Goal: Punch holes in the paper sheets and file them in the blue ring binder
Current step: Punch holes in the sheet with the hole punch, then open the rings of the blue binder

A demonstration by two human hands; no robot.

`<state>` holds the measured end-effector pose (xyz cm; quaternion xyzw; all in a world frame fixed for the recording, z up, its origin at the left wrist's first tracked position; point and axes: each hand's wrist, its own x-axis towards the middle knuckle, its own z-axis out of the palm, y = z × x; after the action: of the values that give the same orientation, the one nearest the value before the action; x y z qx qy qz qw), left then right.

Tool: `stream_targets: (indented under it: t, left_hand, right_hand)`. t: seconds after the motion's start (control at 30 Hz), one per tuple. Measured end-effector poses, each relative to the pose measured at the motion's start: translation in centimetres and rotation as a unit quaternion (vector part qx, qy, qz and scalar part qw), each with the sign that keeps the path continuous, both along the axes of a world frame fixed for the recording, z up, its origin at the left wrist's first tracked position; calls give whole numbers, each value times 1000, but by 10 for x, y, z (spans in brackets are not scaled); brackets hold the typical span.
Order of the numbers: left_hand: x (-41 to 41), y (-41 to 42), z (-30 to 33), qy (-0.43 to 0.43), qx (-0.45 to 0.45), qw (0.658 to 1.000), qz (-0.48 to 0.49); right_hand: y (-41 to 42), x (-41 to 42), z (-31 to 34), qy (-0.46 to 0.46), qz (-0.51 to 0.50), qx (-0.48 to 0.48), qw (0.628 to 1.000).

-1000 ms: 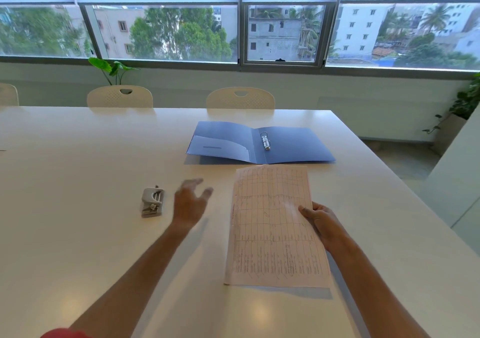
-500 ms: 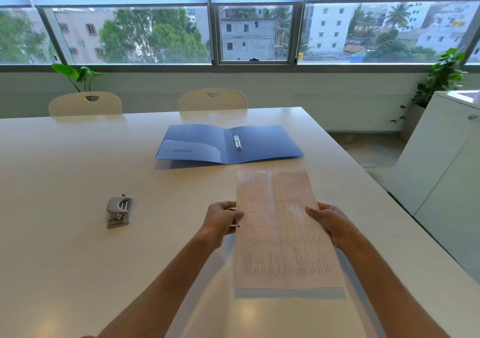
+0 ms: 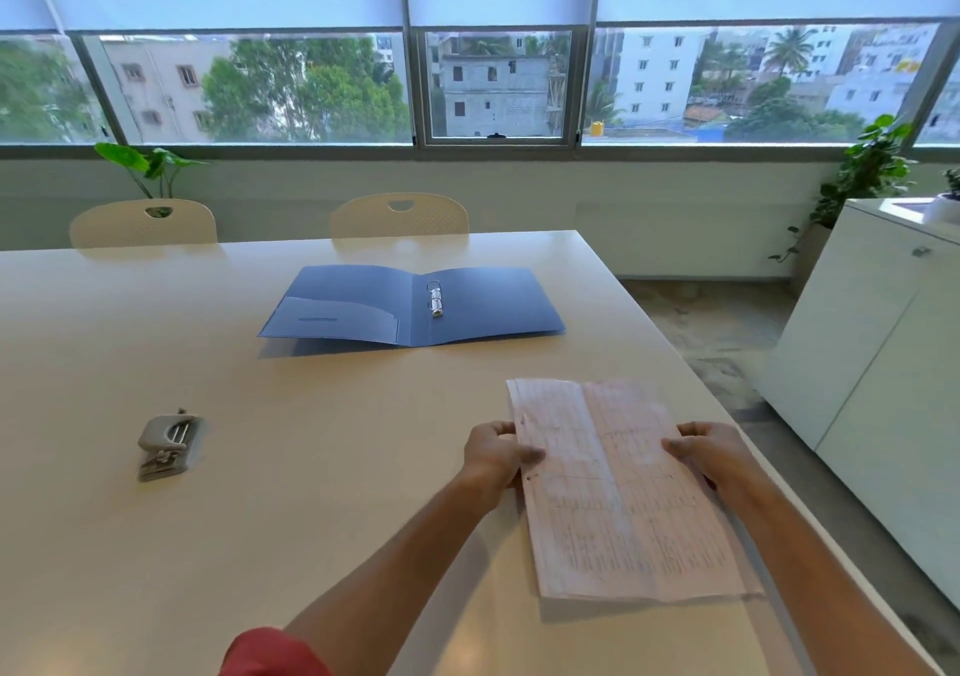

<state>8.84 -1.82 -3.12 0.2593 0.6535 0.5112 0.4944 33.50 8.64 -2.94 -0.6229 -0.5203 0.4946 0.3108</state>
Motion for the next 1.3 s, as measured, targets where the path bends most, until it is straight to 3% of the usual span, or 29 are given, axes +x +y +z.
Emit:
stream_targets:
  t: [0.13, 0.3, 0.5, 0.63, 0.73, 1.07, 1.3]
  left_hand:
    - [18, 15, 0, 102, -19, 995, -2]
    - [18, 25, 0, 265, -45, 963, 0]
    - [2, 32, -1, 221, -36, 975, 4]
    - [-18, 38, -1, 166, -35, 985, 13]
    - [-42, 43, 1, 141, -22, 989, 25]
    - [-158, 68, 16, 168, -16, 980, 107]
    - [-242, 83, 25, 327, -22, 930, 166]
  right_hand:
    - [20, 25, -4, -71, -6, 23, 997]
    - [49, 51, -15, -161, 8, 32, 986]
    - [49, 42, -1, -309, 58, 65, 947]
    - [60, 32, 6, -454, 87, 65, 884]
    - [64, 18, 11, -513, 103, 86, 848]
    - [77, -82, 27, -484, 162, 190, 839]
    - [116, -144, 29, -480, 181, 232, 827]
